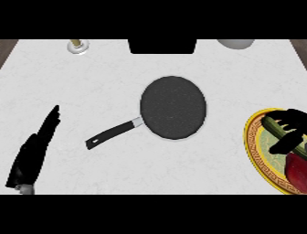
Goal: Pick the squash from the plate and place it in the pan
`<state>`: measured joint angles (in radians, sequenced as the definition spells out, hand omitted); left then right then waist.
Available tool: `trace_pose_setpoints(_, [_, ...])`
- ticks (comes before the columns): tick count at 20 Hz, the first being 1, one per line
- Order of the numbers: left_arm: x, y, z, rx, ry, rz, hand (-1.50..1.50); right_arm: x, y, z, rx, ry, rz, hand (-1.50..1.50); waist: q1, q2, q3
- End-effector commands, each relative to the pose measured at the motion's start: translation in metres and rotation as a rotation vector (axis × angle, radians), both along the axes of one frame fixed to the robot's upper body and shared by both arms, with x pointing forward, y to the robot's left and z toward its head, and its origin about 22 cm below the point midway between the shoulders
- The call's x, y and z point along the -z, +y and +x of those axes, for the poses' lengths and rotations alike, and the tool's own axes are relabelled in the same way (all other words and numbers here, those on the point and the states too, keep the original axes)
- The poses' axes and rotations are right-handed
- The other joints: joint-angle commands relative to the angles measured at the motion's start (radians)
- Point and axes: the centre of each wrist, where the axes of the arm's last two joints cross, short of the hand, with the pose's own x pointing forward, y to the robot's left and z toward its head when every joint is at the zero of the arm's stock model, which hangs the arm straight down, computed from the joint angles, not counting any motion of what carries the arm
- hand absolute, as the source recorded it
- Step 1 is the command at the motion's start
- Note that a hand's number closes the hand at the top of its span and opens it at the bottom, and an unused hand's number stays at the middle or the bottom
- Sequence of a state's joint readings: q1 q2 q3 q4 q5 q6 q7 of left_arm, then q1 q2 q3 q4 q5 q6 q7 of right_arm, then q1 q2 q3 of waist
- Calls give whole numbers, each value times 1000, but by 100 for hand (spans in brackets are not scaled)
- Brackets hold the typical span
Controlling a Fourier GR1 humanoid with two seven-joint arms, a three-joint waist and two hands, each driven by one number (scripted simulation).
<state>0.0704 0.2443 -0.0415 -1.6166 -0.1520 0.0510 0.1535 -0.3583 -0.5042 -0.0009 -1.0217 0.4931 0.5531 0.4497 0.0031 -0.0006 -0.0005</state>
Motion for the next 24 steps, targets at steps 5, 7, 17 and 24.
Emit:
trace_pose_setpoints(5, [6,-1,-7,6,2,-24,0,29,8,5,41,-21,104,150,6,1,1])
trace_pose_setpoints(7, [4,13,5,-7,-5,-2,0,21,-1,-8,29,-39,131,150,-4,0,0])
trace_pose_setpoints(17, [3,19,-11,-79,28,12,0,82,60,-58,538,6,-77,150,-84,-31,-9])
trace_pose_setpoints(24, [3,18,-13,-84,38,-4,0,32,111,-66,584,-429,-361,150,-87,-38,-11])
